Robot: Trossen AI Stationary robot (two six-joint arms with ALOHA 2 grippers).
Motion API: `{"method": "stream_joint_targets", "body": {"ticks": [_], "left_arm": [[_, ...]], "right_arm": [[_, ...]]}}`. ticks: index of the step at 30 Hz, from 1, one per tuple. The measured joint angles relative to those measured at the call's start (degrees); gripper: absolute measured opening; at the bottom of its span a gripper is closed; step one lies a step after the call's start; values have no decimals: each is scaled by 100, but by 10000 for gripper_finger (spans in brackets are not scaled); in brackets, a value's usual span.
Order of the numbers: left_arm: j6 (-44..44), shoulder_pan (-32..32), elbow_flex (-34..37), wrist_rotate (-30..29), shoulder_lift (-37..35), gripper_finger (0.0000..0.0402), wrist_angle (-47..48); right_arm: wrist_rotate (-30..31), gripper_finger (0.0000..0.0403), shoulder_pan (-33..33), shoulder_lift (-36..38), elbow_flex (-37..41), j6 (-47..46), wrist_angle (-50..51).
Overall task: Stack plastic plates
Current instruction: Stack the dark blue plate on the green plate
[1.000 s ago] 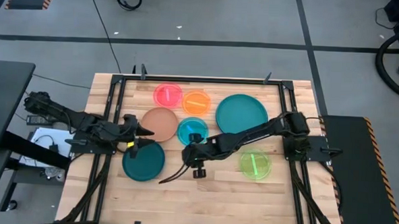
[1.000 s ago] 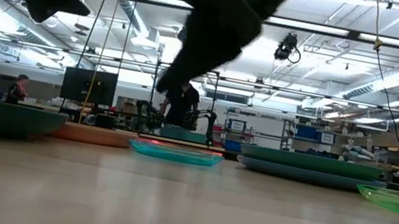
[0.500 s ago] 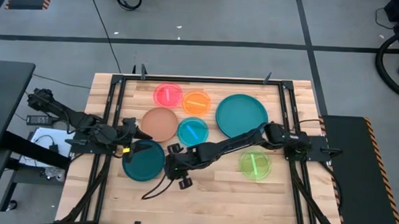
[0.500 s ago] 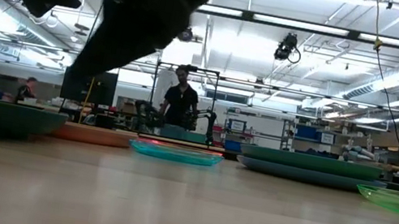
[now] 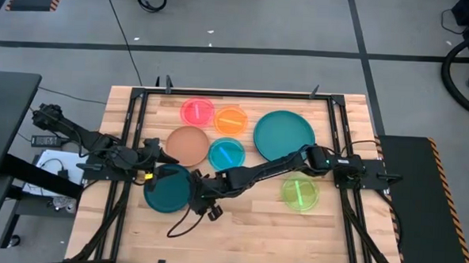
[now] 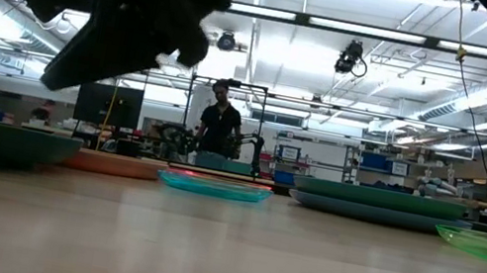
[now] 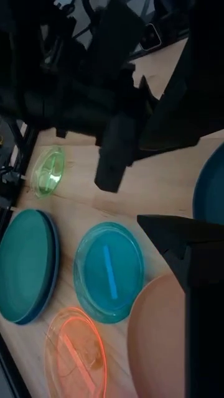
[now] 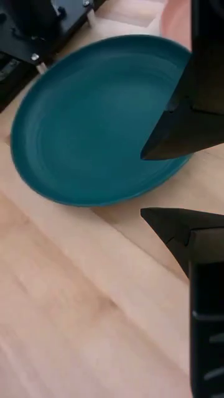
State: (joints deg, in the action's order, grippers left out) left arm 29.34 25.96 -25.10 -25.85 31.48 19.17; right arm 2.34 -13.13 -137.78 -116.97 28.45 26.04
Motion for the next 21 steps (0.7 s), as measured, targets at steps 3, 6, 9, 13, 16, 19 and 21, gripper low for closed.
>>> {"method": "stream_joint_targets", "body": {"ticks": [3,6,9,13,16,19,21], "left_arm": [[-2,0,-1,-19,0,187,5],[-1,0,-1,-92,0,187,20],[-2,0,-1,-201,0,187,50],[-2,0,-1,-267,0,188,49],[-2,0,-1,-284,-1,188,47],[-2,0,-2,-303,0,188,45],[0,0,0,-304,0,187,38]], "right_arm": [[-2,143,25,-9,220,278,-383],[-45,143,43,11,486,564,-957],[-54,143,105,-11,752,739,-1257],[-98,143,224,11,1024,979,-1550],[-73,143,326,-2,1202,1108,-1701],[-321,143,448,0,1327,1265,-1938],[-522,143,521,0,1402,1370,-1953]]}}
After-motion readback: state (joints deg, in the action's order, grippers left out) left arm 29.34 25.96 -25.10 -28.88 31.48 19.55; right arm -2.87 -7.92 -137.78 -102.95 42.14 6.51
